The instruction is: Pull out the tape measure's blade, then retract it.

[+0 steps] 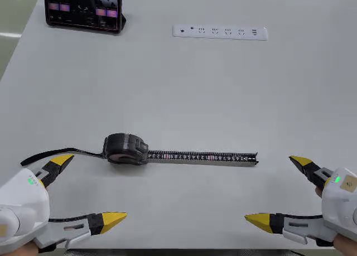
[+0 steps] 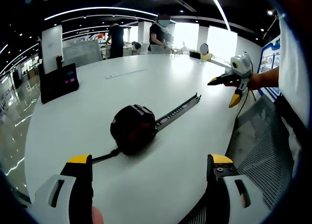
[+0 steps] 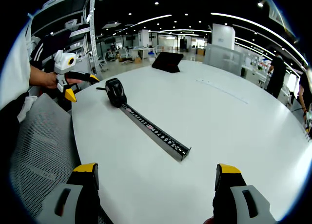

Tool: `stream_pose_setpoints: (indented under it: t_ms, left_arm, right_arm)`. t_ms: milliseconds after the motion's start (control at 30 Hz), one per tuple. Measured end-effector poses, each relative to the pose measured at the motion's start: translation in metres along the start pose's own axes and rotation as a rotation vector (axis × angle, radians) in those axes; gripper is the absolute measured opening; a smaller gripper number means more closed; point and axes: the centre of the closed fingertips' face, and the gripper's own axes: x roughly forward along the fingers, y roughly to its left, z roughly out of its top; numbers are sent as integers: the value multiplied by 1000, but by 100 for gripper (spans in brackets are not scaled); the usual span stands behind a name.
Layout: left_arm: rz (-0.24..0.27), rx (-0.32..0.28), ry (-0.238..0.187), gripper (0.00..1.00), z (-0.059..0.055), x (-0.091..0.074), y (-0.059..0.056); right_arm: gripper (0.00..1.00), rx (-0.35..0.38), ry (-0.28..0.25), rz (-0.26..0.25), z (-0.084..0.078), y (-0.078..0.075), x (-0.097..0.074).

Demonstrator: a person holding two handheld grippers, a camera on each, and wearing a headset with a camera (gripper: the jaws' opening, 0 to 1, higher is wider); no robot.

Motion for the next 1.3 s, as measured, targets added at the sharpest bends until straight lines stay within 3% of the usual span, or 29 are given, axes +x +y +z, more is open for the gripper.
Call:
stream_pose_setpoints:
  t_ms: [1300]
  left_arm:
    - [-2,-7,5,94,0,-1,1]
  right_arm:
    - [99,-15,1,7,3,0,1]
